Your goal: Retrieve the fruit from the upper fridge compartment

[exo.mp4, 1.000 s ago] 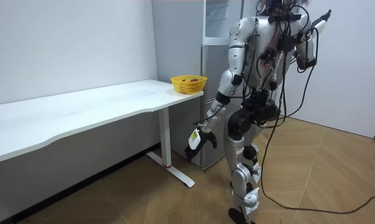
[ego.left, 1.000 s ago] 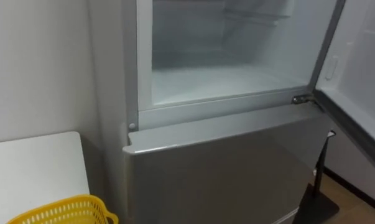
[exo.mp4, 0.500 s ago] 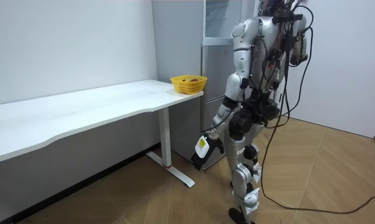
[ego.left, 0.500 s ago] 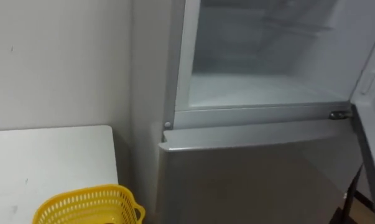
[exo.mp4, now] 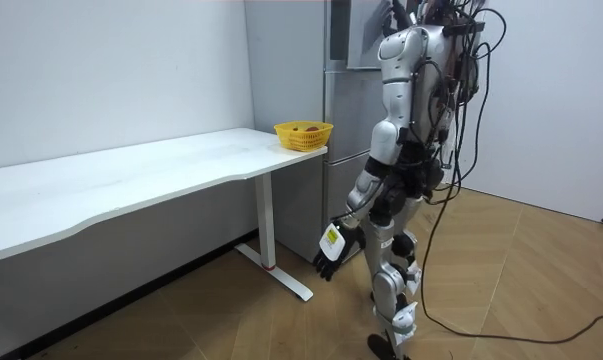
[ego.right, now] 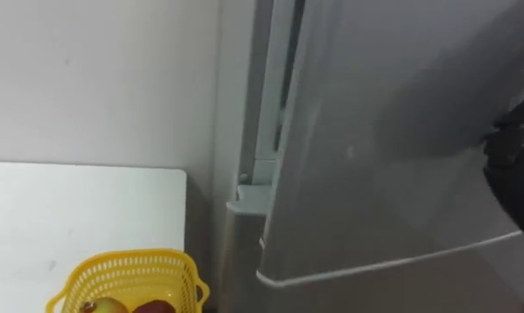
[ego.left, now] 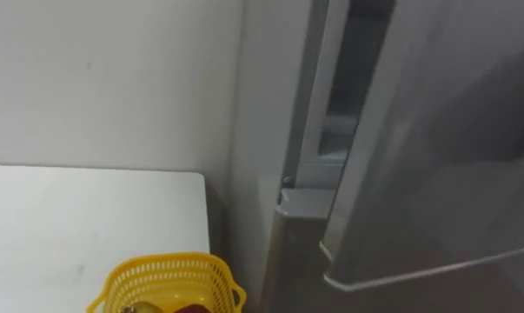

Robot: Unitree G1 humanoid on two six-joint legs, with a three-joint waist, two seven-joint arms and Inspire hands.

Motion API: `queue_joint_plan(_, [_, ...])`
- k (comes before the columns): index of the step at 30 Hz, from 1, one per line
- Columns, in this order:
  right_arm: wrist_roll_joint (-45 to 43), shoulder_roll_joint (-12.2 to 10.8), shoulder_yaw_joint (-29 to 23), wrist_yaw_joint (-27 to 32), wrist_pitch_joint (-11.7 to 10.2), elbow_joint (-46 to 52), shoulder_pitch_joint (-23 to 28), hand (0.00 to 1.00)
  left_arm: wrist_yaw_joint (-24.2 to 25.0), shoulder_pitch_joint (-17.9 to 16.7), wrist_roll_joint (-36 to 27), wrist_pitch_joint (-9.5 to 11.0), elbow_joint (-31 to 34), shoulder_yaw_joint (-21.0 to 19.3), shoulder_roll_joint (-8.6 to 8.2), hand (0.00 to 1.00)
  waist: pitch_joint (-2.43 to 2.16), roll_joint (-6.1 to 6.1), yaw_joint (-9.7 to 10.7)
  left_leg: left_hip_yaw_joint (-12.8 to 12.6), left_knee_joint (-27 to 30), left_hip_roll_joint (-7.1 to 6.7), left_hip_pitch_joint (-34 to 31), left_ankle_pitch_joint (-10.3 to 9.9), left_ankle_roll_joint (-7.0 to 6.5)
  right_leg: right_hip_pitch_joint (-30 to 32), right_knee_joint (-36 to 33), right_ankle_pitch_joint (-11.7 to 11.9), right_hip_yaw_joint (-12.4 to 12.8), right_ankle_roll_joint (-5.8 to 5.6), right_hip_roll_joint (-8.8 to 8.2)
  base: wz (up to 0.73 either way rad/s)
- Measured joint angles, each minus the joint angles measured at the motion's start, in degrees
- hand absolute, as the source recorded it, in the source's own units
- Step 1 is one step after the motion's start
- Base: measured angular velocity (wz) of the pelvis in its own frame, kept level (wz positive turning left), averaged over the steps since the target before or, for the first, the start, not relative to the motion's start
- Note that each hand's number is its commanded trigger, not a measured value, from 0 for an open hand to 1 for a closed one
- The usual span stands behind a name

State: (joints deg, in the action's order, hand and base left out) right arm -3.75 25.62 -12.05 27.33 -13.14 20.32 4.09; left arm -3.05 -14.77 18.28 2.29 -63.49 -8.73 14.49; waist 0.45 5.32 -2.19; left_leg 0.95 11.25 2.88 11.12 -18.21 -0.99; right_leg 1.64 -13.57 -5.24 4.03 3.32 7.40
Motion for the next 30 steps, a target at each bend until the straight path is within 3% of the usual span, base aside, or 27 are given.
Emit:
queue_joint_plan(4, [0.9,-0.5,0.1,-1.7,-1.8,-4.5,-0.2,0.00,0.0,-0.9,0.0,-1.0,0.6,0.0,0.08,0.00,-0.15,0.46,-0.6,0.7,0.1,0.29,0.2,0.0,0.04,-1.4,1.1,-0.1,-1.7,0.04,-0.42,0.23])
queue_joint_plan(11, [0.8,-0.5,0.0,-2.4,-1.8,-5.7,-0.1,0.00,-0.3,-1.3,0.0,-1.3,0.4,0.0,0.05,0.00,-0.18,0.72,-0.9,0.8,0.1,0.32,0.6,0.1,0.10,-2.0,1.3,0.0,-2.0,0.06,-0.49,0.02])
queue_joint_plan(17, [1.1,-0.5,-2.1,-1.7,-2.5,-5.6,0.6,0.00,-0.3,-2.5,-0.1,-1.1,-0.5,-0.3,0.01,0.00,-0.27,0.40,1.1,0.2,0.0,0.41,0.6,0.3,0.39,-2.7,1.9,0.0,-2.7,-0.08,-0.90,0.12])
queue_joint_plan(24, [3.3,-0.5,-11.5,7.6,-1.8,-6.0,2.1,0.00,-0.3,-2.6,-0.2,-1.1,-0.5,-2.5,0.06,0.00,-0.31,-0.36,3.7,-1.1,-0.1,0.43,0.5,0.3,0.37,-2.6,1.9,-0.3,-2.6,-0.42,-1.06,0.00])
queue_joint_plan(30, [13.7,-0.5,-19.8,15.3,-1.9,-10.9,5.8,0.00,-1.6,-2.0,0.0,-1.4,1.6,-4.8,-0.21,0.00,-0.56,-0.95,6.0,-5.9,-0.2,0.60,0.5,0.3,0.35,-0.8,0.6,-0.4,-0.3,-0.50,-0.67,-0.22])
